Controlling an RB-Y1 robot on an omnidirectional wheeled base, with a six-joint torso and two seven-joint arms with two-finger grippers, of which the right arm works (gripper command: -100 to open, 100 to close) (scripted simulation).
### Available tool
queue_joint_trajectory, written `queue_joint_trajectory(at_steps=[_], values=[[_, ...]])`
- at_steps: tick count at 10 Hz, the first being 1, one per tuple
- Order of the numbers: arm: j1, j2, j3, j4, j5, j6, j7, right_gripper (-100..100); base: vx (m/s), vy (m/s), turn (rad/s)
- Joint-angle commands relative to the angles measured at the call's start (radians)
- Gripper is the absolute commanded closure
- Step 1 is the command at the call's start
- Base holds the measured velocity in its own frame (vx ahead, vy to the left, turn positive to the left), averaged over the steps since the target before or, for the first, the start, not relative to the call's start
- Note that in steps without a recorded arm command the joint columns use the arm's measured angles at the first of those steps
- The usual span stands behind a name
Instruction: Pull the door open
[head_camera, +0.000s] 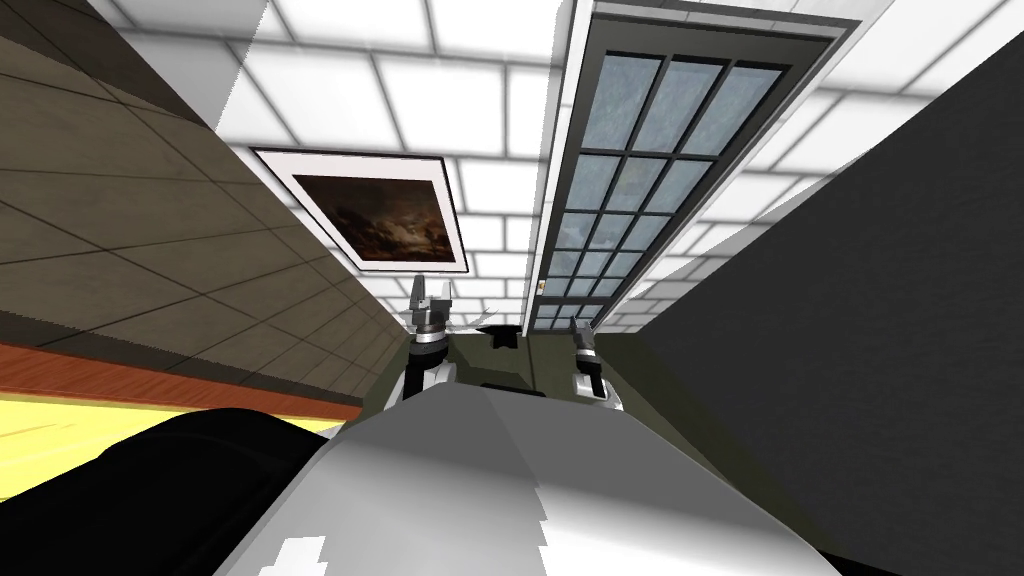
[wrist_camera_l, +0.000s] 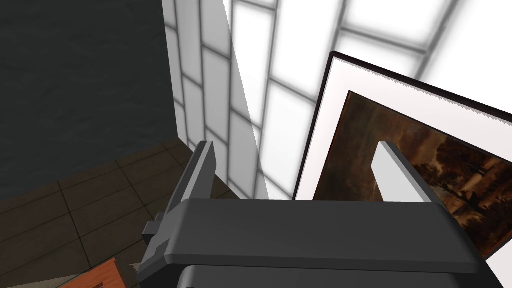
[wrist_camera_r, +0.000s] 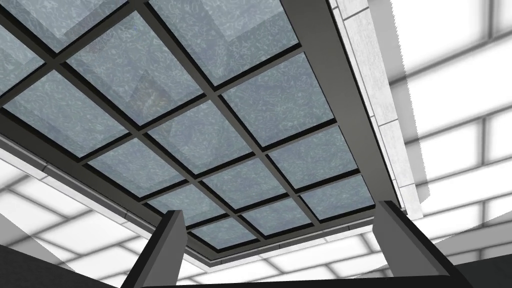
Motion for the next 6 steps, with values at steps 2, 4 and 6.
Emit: queue_joint_trajectory(at_steps=[2, 4, 6], values=[[-0.024, -0.002, -0.009, 0.058, 0.003, -0.009, 0.043, -100, 0.080, -0.003, 0.085], [-0.056, -0.006, -0.021, 0.121, 0.006, -0.024, 0.096, -100, 0.063, 0.010, 0.085], [-0.071, -0.008, -0.027, 0.171, 0.008, -0.031, 0.122, -100, 0.070, 0.004, 0.054]])
